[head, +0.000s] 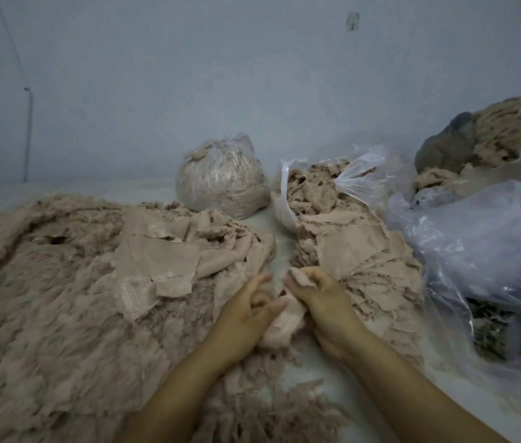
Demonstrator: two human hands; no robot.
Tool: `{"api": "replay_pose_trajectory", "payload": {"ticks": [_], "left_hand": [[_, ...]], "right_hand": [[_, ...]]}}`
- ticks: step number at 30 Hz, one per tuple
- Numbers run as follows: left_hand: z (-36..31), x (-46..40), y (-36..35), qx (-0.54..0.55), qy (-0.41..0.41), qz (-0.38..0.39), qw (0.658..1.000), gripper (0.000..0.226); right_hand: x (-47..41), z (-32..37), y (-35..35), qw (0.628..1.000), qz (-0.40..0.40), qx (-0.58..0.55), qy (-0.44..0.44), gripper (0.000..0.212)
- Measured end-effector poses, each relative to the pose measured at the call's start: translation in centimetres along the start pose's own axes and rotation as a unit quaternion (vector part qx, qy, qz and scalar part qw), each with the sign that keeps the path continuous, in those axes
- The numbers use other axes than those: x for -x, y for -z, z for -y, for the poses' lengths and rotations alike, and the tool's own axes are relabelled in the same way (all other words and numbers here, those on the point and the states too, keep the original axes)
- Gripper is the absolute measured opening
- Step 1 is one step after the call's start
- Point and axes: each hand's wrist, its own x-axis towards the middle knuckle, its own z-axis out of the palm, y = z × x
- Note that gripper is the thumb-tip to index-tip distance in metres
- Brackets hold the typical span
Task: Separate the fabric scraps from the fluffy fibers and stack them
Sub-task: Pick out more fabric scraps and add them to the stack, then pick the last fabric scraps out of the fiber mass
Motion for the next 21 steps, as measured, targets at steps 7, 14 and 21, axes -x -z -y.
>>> {"api": "replay_pose_trajectory", "payload": {"ticks": [7,14,21], "left_hand": [[-0.5,0.2,0.0,0.093,0.005,-0.015,0.996,0.033],[-0.2,-0.2,-0.9,0.130,0.017,-0.107,0.985,0.016],[-0.3,-0.4,-0.9,0.201,0.057,-0.131,0.969,0.026]], "right_hand": [[-0.1,-0.1,0.4,0.997,-0.055,0.034,0.039,0.021],[0.0,-0.6,-0.1,0.985,-0.052,0.123,0.110,0.034],[0.4,-1.3,-0.6,1.000,-0.019,-0.002,-0.008,0.016]]}}
